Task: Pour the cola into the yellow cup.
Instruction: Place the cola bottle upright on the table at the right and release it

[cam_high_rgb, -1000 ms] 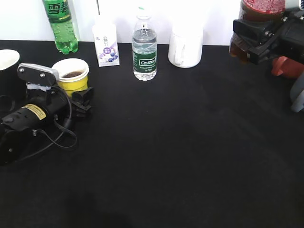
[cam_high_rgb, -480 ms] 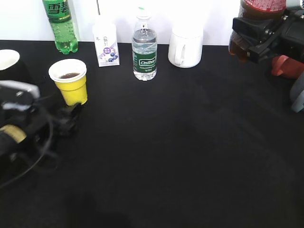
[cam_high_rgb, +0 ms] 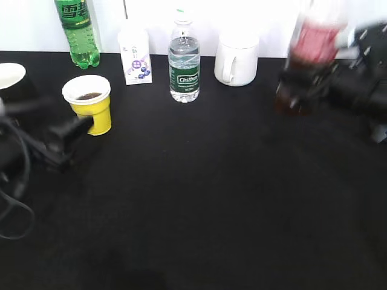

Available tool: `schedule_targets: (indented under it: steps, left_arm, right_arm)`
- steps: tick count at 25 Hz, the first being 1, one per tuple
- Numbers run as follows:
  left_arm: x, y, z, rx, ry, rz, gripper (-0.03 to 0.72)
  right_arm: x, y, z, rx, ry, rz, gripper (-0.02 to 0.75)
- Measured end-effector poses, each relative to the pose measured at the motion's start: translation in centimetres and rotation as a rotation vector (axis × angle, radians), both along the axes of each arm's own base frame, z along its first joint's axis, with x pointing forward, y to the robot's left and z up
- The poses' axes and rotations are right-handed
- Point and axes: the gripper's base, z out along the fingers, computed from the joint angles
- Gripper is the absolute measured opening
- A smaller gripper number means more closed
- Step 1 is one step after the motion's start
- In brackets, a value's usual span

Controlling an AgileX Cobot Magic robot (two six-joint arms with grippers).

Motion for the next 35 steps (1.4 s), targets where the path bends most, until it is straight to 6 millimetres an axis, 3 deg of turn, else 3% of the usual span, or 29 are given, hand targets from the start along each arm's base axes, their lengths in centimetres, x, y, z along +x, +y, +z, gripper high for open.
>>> schedule_targets:
  steps: [5, 12, 18, 21, 24, 28, 32, 35]
  left_arm:
    - [-1.2, -0.1, 3.5, -0.026, -0.113, -0.05, 0.594]
    - [-1.6, -0.2, 3.8, 0.0, -0.115, -0.084, 0.591]
    - [-1.6, -0.3, 3.8, 0.001, -0.115, -0.087, 0.591]
    - [-1.7, -0.3, 3.8, 0.001, -0.116, -0.087, 0.591]
    - [-1.6, -0.2, 3.7, 0.006, -0.109, -0.086, 0.591]
    - [-1.6, -0.2, 3.2, 0.007, -0.038, -0.078, 0.591]
    - [-2.0, 0.3, 3.1, 0.062, 0.057, -0.045, 0.564]
    - [-1.0, 0.6, 3.1, 0.077, 0.241, 0.027, 0.552]
  right_arm:
    - [0.6, 0.1, -3.3, -0.025, -0.022, 0.015, 0.363]
    - [1.0, -0.1, -3.9, -0.043, -0.079, -0.016, 0.377]
    - [0.9, 0.0, -3.9, -0.015, -0.064, -0.005, 0.583]
    - [0.9, -0.1, -4.1, -0.028, -0.02, -0.018, 0.607]
    - [0.6, -0.3, -3.5, -0.05, 0.015, -0.035, 0.607]
    - [-1.8, -0.6, -4.0, -0.071, 0.082, -0.041, 0.607]
    - [-2.8, -1.6, -2.4, -0.205, 0.161, -0.105, 0.607]
    - [-3.8, -2.6, -0.5, -0.245, 0.255, -0.198, 0.599]
